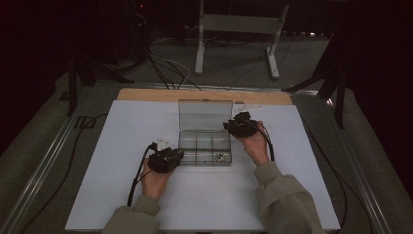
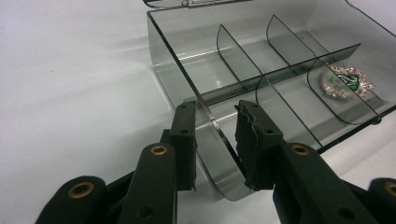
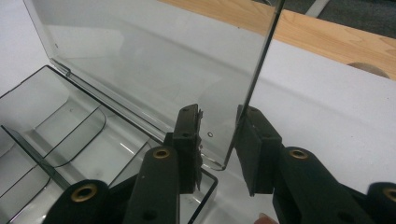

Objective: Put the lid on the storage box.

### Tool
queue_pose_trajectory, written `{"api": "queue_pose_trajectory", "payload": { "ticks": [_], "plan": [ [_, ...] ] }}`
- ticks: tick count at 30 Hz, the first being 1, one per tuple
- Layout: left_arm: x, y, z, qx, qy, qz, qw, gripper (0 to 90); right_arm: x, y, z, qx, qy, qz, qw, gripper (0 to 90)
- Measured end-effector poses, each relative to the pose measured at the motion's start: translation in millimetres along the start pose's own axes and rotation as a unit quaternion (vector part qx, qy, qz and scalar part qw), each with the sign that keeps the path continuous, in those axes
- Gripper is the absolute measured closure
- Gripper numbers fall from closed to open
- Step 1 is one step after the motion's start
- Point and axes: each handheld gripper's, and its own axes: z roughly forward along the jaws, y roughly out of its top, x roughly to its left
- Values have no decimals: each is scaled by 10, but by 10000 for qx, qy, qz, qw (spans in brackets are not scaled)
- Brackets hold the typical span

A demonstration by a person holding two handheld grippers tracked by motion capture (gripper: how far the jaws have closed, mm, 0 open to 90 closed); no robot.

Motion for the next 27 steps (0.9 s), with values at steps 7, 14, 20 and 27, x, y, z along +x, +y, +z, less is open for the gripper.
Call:
{"api": "queue_pose_trajectory", "payload": {
  "ticks": [7,14,20,27],
  "plan": [
    [-1,0,0,-2,3,-13,10000,698,34,-8,-21,3,-84,-123,9999,706],
    [-2,0,0,-2,2,-32,10000,698,53,-25,-49,-14,-91,-173,9998,708],
    [-5,0,-2,7,6,-66,10000,700,80,-51,-68,-58,-132,-250,9996,709],
    [-10,2,-8,40,11,-85,10000,702,86,-70,-73,-71,-137,-264,9995,708]
  ]
}}
